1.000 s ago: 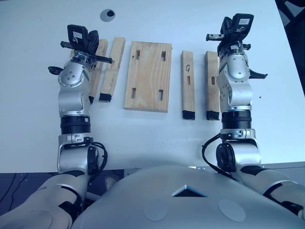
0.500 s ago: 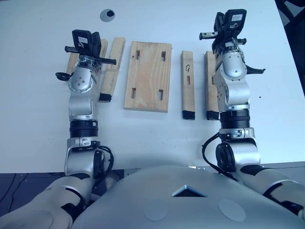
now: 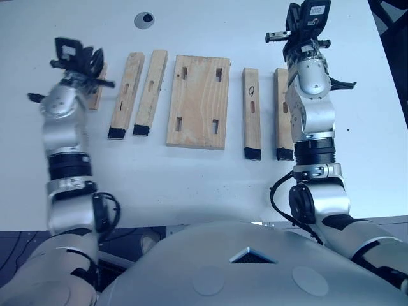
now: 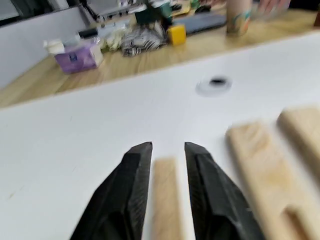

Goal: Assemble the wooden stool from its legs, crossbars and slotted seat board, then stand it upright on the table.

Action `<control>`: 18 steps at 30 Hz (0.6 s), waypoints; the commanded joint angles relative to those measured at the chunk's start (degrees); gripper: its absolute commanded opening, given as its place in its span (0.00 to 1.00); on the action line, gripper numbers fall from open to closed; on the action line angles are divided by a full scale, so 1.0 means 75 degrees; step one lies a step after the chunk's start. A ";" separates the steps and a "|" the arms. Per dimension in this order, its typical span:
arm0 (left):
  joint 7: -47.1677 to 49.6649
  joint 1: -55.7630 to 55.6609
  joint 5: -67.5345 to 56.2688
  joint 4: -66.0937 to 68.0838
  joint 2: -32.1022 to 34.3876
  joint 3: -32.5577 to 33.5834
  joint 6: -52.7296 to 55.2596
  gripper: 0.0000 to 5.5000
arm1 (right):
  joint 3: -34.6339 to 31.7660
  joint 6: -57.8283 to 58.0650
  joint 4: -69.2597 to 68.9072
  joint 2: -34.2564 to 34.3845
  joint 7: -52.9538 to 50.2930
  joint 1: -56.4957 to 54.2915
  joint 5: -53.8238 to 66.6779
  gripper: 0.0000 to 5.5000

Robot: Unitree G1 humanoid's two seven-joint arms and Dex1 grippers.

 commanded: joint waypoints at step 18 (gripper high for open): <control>-0.1462 0.1334 -0.0012 0.0673 0.0505 -0.0416 0.1256 0.40 | -0.0023 -0.0204 0.0192 -0.0109 -0.0266 0.0160 -0.0098 0.00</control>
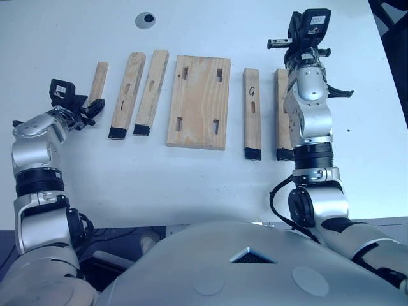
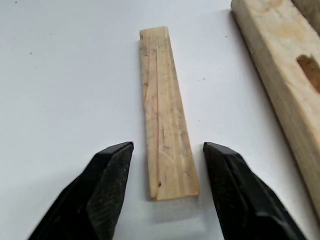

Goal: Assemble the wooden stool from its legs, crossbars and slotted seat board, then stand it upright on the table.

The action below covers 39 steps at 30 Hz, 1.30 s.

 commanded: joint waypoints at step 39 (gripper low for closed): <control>0.0107 -0.0139 -0.1299 -0.6322 -0.2019 -0.2103 0.0381 0.23 | -0.2650 0.6498 -0.0738 0.0383 0.3276 -0.1394 0.8427 0.40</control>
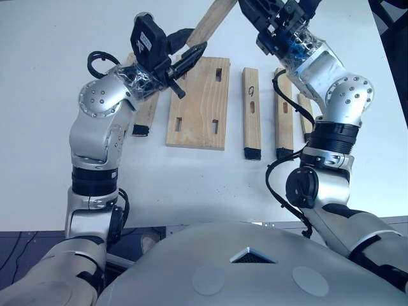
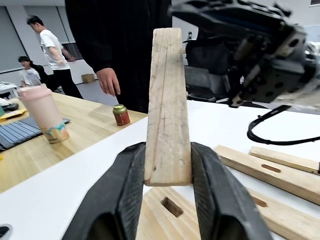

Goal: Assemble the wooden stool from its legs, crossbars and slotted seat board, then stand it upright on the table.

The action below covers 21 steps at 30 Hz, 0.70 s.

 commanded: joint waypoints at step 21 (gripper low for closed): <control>0.0007 -0.0102 0.1060 0.0281 0.0454 -0.0236 -0.0577 0.41 | 0.0313 -0.1411 0.0091 0.0157 -0.0974 0.0119 -0.0916 0.07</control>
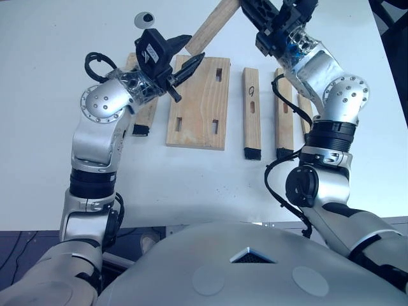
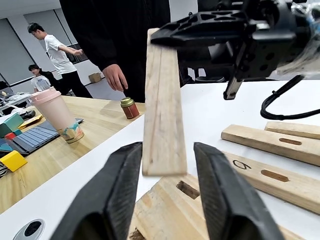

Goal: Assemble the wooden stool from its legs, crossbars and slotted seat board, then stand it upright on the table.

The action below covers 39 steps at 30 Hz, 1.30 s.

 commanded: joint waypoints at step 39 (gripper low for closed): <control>0.3593 0.0939 0.0477 0.1677 -0.0748 0.3266 -0.1116 0.12 | -0.0559 0.1990 -0.3424 -0.3802 0.0190 0.3235 -0.1418 0.07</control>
